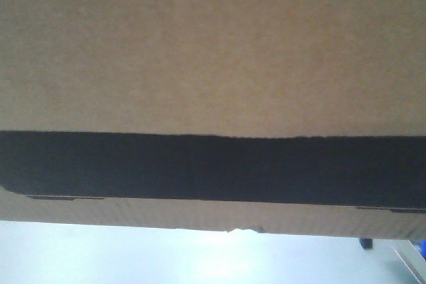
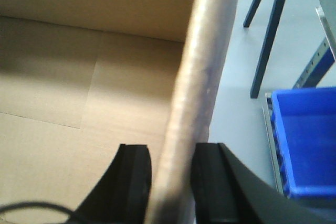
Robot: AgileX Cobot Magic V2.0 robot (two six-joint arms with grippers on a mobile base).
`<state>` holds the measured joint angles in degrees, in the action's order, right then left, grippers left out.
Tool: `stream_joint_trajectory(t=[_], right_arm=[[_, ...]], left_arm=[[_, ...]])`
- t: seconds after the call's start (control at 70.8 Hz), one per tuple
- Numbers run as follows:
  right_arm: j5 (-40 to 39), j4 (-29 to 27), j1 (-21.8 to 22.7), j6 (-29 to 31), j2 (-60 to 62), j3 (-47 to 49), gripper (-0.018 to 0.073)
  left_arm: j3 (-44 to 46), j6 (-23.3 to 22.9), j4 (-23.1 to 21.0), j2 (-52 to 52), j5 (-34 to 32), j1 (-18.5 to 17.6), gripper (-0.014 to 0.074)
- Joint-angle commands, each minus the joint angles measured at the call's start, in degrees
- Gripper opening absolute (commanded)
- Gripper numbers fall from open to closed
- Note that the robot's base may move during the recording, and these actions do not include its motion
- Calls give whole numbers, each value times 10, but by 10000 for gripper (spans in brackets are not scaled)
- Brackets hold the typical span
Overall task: Grab box from left shelf to table start
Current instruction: 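Hold the box with both grippers while the base drives away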
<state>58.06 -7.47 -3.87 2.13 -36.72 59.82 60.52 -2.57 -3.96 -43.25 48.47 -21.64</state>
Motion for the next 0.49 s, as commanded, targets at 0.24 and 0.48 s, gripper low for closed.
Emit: stream_joint_trajectory(t=[0.24,0.48], right_arm=[[-83,-83,-6,6,-2,18,57],[-82,-83,-6,6,-2,18,57]], left_arm=[[23,9,-132,8,-80,-17,-104],[23,9,-132,8,-80,-17,-104]])
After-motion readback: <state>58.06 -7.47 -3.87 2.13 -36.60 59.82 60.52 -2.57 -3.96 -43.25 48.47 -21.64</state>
